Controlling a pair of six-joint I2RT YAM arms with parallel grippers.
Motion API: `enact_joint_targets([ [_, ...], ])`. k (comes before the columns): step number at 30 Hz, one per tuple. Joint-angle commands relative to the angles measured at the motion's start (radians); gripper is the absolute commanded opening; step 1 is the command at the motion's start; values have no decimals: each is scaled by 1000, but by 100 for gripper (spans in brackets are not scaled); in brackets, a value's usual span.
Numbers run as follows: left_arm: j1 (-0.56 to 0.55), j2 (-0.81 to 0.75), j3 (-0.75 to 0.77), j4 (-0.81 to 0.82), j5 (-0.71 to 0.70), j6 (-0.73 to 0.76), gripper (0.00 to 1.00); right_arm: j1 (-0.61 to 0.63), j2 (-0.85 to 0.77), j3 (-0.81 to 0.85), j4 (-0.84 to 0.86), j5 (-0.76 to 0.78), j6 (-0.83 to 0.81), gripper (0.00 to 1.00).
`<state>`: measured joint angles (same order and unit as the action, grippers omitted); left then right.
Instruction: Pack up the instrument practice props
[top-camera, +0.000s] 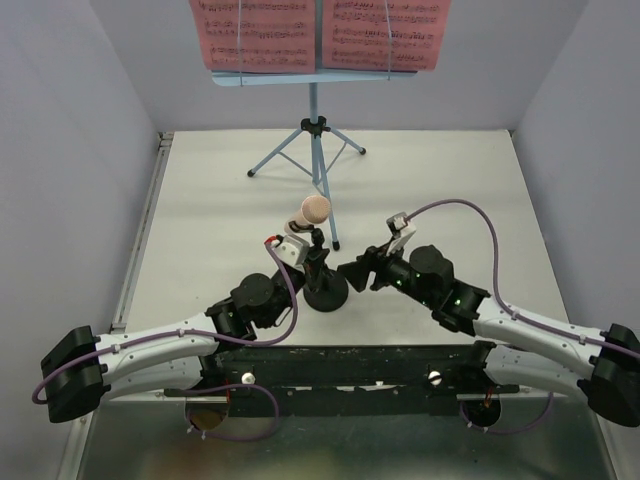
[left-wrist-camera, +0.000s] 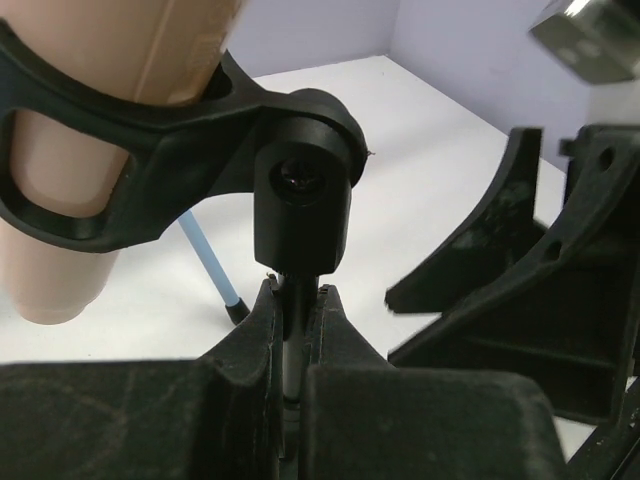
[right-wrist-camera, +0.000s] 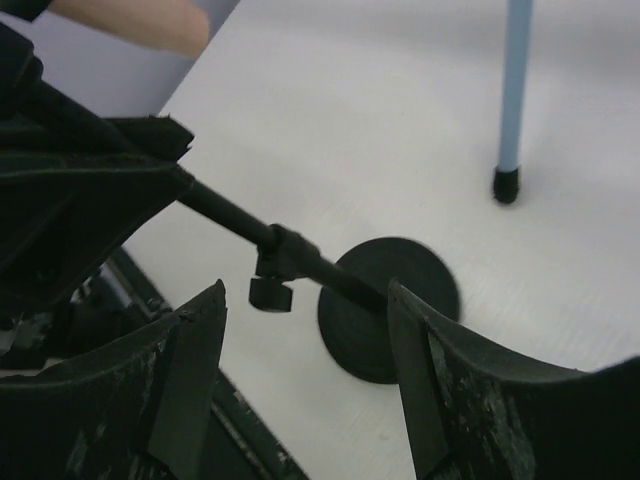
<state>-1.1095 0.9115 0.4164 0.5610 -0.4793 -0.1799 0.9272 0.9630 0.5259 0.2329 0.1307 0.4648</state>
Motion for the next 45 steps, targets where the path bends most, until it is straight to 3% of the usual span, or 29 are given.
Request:
enact_joint_targets([
  [1, -13, 3, -30, -81, -21, -10, 0, -24, 69, -4, 95, -345, 199, 72],
  [17, -36, -28, -67, 2, -45, 25, 0, -111, 218, -124, 405, -528, 517, 75],
  [24, -49, -26, -74, 19, -56, 34, 0, -149, 307, -168, 635, -556, 676, 74],
  [31, -70, -31, -87, 66, -84, 51, 0, -160, 407, -159, 773, -592, 778, 66],
  [41, -92, -49, -105, 89, -111, 66, 0, -160, 499, -178, 881, -618, 844, 64],
  [45, -93, -49, -108, 91, -114, 65, 0, -160, 540, -164, 933, -654, 864, 49],
])
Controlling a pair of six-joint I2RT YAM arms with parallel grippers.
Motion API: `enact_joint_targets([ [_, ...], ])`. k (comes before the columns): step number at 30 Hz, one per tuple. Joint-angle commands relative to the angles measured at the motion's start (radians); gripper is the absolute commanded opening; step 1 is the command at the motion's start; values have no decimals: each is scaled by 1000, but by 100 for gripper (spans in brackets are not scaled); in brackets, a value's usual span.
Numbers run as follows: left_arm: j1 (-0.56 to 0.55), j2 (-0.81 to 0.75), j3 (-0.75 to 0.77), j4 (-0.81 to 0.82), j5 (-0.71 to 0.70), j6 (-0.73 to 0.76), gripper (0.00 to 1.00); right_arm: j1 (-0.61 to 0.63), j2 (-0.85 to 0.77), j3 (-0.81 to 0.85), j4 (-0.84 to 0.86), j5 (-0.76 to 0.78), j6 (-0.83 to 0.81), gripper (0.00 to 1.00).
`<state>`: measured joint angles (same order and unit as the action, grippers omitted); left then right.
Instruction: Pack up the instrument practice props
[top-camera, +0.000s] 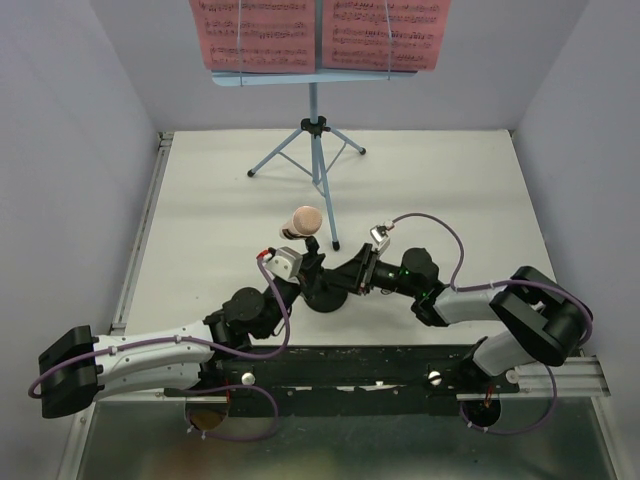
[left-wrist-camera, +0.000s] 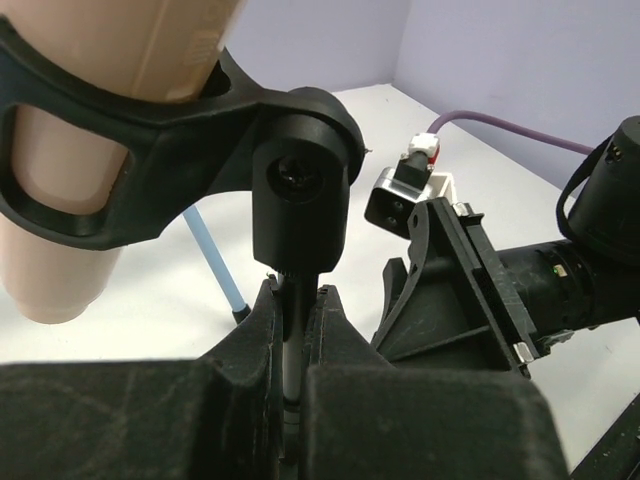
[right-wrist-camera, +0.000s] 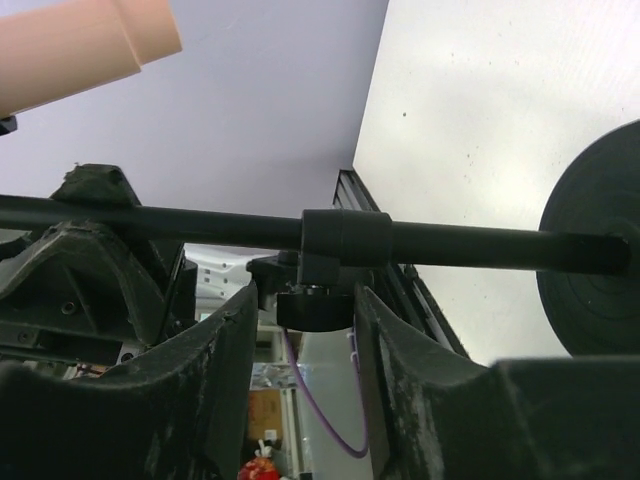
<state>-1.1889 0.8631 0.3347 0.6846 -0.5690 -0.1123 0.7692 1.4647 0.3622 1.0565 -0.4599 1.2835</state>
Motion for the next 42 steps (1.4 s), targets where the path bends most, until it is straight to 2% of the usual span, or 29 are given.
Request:
enact_joint_targets([
  [1, -14, -1, -26, -31, -25, -3, 0, -2, 51, 7, 115, -74, 46, 43],
  [9, -14, -1, -28, -34, -28, 2, 0, -4, 65, 7, 143, -88, 56, 20],
  [12, -15, 4, -26, -37, -25, 0, 0, -2, 54, 20, 114, -94, 25, 1],
  [15, -17, 11, -20, -51, -19, 0, 0, -2, 10, 58, 1, -99, -58, 1],
  [23, -15, 68, 18, -95, -17, -13, 0, 7, -162, 236, -544, 33, -484, 1],
  [27, -15, 96, 30, -108, -9, -21, 0, 51, -210, 297, -740, 193, -683, 1],
  [32, -17, 120, 44, -114, -6, -27, 0, 181, -242, 336, -837, 453, -906, 1],
  [37, -15, 140, 52, -111, -3, -41, 0, 393, -225, 328, -788, 829, -1091, 0],
  [42, -17, 146, 49, -112, -2, -62, 0, 544, -185, 305, -689, 1114, -1327, 1],
])
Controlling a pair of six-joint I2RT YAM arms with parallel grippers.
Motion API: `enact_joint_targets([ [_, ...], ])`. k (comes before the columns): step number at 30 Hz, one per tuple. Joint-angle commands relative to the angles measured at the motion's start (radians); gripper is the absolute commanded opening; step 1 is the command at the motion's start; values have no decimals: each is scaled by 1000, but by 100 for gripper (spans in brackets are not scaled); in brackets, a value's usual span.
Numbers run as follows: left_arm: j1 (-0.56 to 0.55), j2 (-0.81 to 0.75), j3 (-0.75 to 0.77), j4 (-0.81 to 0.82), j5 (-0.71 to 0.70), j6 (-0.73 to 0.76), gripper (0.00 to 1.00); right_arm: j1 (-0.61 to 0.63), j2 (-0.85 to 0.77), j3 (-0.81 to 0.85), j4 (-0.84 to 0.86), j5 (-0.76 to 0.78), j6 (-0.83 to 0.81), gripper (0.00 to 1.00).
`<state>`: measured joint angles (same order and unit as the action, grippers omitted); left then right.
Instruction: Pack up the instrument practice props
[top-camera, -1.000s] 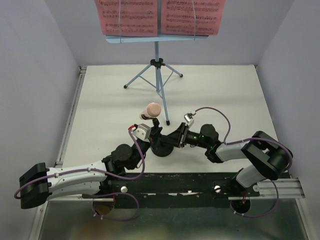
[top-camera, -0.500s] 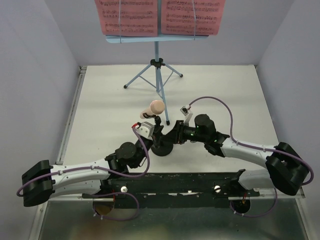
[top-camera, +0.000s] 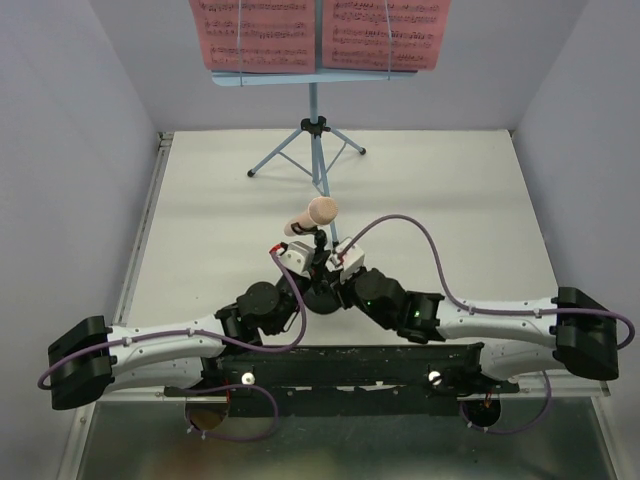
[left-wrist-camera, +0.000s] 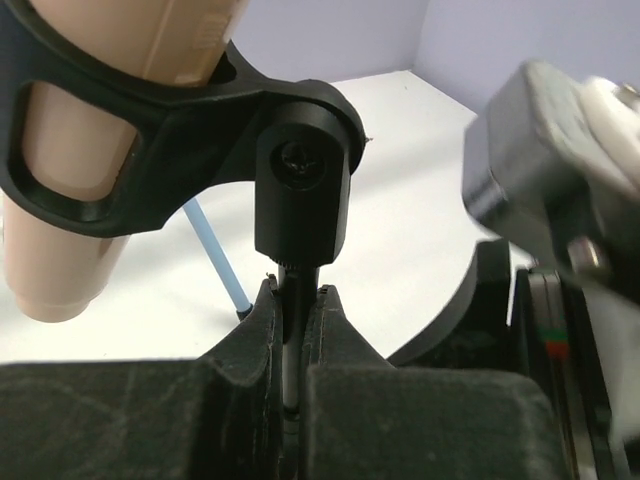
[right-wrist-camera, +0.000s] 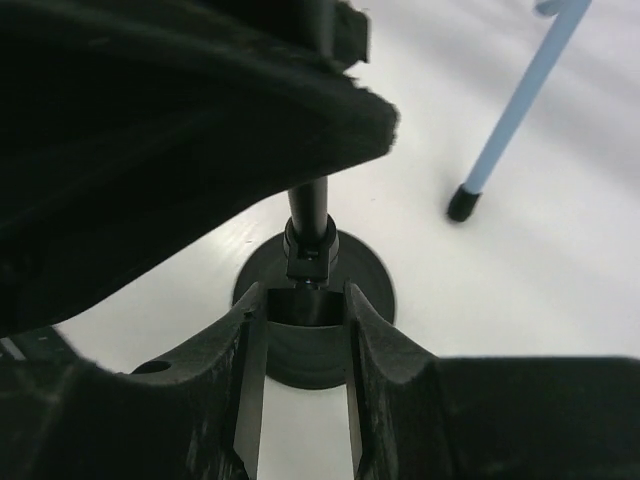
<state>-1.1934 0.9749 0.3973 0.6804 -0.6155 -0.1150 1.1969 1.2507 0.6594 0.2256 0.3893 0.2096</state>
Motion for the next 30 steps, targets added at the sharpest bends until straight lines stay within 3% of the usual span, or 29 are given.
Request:
enact_joint_targets([
  [1, -11, 36, -15, -107, 45, -63, 0, 153, 38, 2, 174, 326, -312, 1],
  [5, -11, 44, -21, -97, 46, -72, 0, 233, 81, -32, 312, 492, -527, 1],
  [14, -12, 57, -26, -85, 48, -84, 0, 296, 234, -96, 641, 617, -880, 1],
  [17, -11, 54, -29, -91, 49, -86, 0, 296, 265, -115, 695, 634, -874, 1],
  [21, -11, 38, -32, -102, 42, -80, 0, 293, 132, -98, 431, 542, -587, 2],
  [25, -11, 21, -28, -119, 40, -75, 0, 293, 35, -78, 270, 487, -431, 46],
  [27, -12, 19, -20, -125, 39, -72, 0, 293, -6, -75, 222, 467, -383, 58],
  [30, -11, 16, -5, -140, 39, -71, 0, 293, -57, -63, 132, 436, -316, 67],
])
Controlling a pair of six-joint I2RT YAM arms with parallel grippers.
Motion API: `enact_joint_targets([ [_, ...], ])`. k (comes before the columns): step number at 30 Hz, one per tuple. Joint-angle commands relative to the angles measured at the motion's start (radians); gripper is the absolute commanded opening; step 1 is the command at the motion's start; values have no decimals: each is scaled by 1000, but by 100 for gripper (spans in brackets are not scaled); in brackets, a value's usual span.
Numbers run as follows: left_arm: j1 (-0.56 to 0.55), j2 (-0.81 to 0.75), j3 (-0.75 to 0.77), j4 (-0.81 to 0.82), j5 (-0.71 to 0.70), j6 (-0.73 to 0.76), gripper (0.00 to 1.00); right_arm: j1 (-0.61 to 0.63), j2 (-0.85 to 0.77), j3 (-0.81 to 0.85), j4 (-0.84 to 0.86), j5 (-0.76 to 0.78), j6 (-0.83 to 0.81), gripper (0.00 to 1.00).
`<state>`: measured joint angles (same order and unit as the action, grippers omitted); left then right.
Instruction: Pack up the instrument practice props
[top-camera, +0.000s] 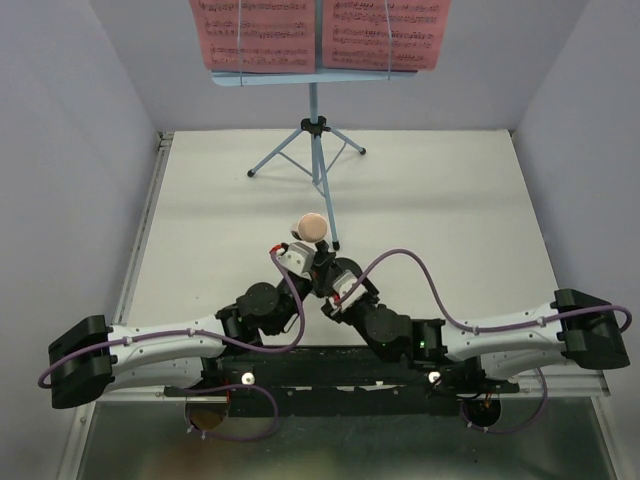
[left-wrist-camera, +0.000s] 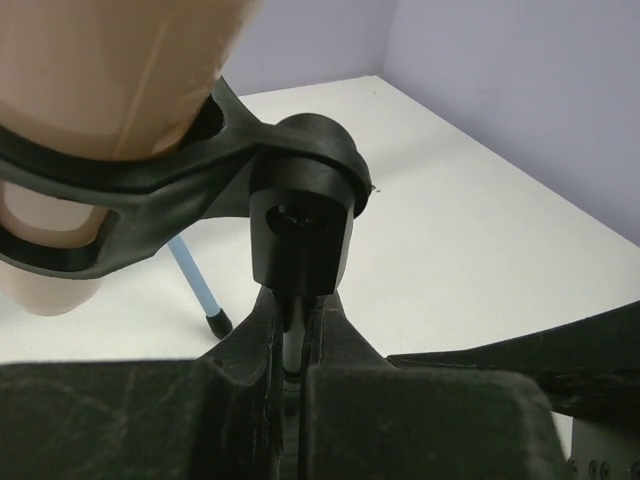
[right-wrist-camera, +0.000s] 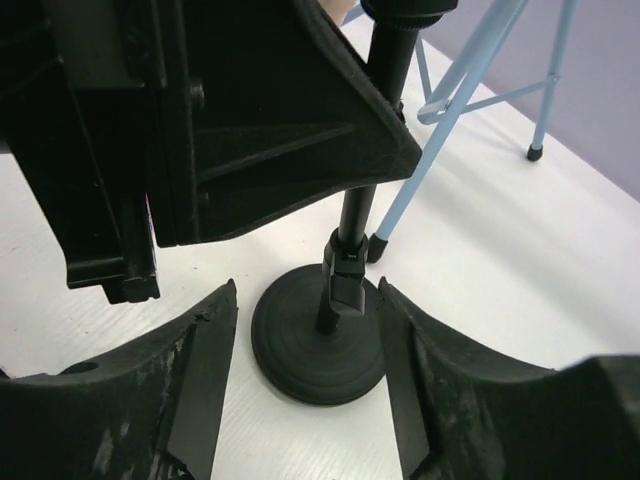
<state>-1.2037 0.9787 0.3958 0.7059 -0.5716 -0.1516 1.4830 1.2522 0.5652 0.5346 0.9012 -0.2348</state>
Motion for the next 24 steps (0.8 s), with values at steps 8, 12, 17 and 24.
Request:
enact_joint_targets([
  [8, 0, -18, 87, -339, -10, -46, 0, -73, -258, 4, -376, -263, 446, 72],
  [12, -2, -20, 152, -448, -10, -43, 0, -237, -359, -51, -400, -486, 647, 72],
  [17, -2, -6, 215, -540, 3, -68, 0, -360, -367, -53, -403, -654, 790, 72],
  [24, -2, 15, 187, -508, -11, -91, 0, -389, -341, -13, -407, -691, 943, 77],
])
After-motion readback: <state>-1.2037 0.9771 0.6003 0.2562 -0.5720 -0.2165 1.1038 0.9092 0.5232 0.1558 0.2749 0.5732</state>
